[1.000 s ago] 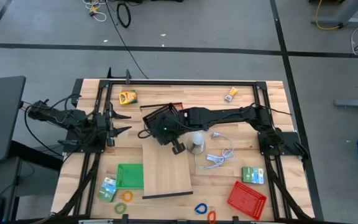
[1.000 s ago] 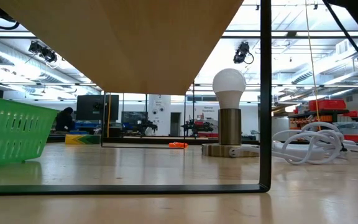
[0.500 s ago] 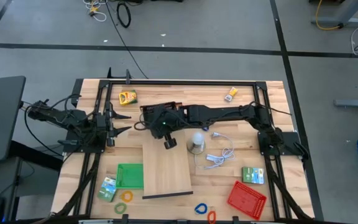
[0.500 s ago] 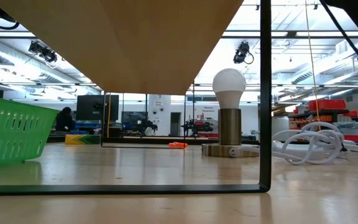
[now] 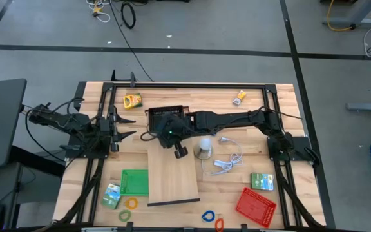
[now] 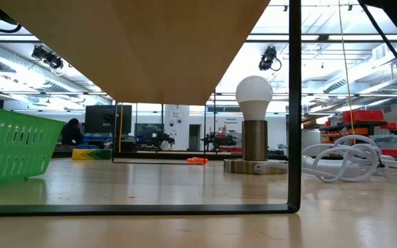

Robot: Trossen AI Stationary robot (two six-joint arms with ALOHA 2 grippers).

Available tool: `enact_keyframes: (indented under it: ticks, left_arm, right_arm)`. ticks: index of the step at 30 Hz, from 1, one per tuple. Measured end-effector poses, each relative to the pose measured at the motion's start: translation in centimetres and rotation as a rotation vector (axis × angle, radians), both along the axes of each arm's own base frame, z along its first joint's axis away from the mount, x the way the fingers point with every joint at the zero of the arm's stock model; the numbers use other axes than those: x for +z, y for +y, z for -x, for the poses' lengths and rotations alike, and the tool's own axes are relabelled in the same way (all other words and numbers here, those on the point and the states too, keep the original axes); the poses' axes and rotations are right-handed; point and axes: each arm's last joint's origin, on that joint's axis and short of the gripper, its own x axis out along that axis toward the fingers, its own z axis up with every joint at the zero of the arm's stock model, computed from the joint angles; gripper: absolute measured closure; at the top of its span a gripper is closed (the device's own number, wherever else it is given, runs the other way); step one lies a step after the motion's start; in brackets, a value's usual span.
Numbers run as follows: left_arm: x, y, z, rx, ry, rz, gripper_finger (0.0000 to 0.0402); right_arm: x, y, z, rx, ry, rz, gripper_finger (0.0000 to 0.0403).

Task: Pick & Place Office Desk Supplies
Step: Put the black bin on the shelf, then put the top blue spiral keychain into the green bin

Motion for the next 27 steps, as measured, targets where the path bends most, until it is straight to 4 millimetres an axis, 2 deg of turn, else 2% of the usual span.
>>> enact_keyframes:
  ticks: [10,17,22,27]
  left_arm:
    - [0.0,0.0,0.0,0.000,0.000,0.002,0.0216]
    - [0.0,0.0,0.0,0.000,0.001,0.002,0.0216]
    - [0.0,0.0,0.0,0.000,0.003,0.001,0.0216]
    - [-0.1,0.0,0.0,0.000,0.005,0.007,0.0216]
  right_arm:
    - [0.0,-1.6,0.0,-0.067,0.004,0.067,0.0403]
    - [-0.6,-1.3,-0.1,-0.067,0.027,0.082,0.0403]
    - [-0.3,0.4,0.6,-0.079,0.055,0.100,0.0403]
    - [1.8,3.8,2.8,-0.089,0.069,0.185,0.0403]
